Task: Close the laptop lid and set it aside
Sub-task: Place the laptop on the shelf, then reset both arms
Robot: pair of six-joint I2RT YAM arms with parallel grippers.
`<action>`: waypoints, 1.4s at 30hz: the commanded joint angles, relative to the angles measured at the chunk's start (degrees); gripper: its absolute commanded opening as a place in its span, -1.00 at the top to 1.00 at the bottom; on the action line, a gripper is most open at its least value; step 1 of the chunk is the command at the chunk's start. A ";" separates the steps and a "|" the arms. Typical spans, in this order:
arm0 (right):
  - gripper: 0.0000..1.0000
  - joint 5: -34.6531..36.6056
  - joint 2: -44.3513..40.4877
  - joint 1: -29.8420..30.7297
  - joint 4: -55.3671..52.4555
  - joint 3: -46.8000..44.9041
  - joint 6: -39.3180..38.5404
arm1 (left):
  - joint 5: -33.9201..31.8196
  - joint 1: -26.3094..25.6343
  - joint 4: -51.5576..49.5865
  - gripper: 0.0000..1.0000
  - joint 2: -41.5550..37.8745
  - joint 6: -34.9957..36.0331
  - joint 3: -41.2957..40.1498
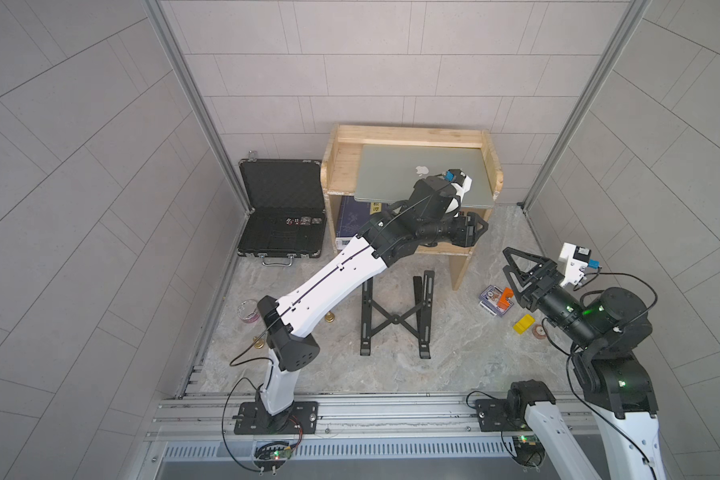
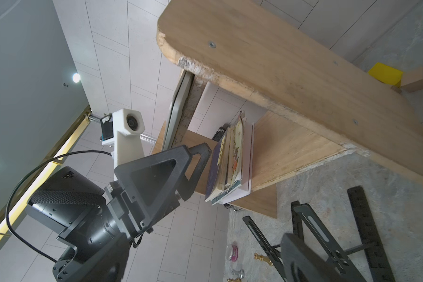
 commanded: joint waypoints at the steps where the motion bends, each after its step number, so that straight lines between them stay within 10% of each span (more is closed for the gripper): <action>1: -1.00 1.96 -0.63 -0.16 -2.20 0.51 -4.74 | -1.09 -0.32 5.63 -0.14 -6.98 2.35 -6.81; 14: -1.00 16.39 1.50 -0.12 -11.00 0.44 -27.11 | -14.49 -3.37 8.56 -0.98 -36.05 6.49 -42.46; 24: -1.00 35.81 -1.77 0.40 -0.94 -11.25 -34.33 | -40.59 -2.19 6.86 -1.00 -56.60 12.18 -62.74; 35: -0.91 48.95 16.41 1.73 27.25 -25.67 -54.70 | -27.51 32.91 24.19 -1.00 -57.71 18.83 -82.49; 42: -0.92 49.43 25.95 1.87 50.94 -37.82 -56.78 | -21.41 44.78 40.17 -1.00 -50.42 18.24 -96.15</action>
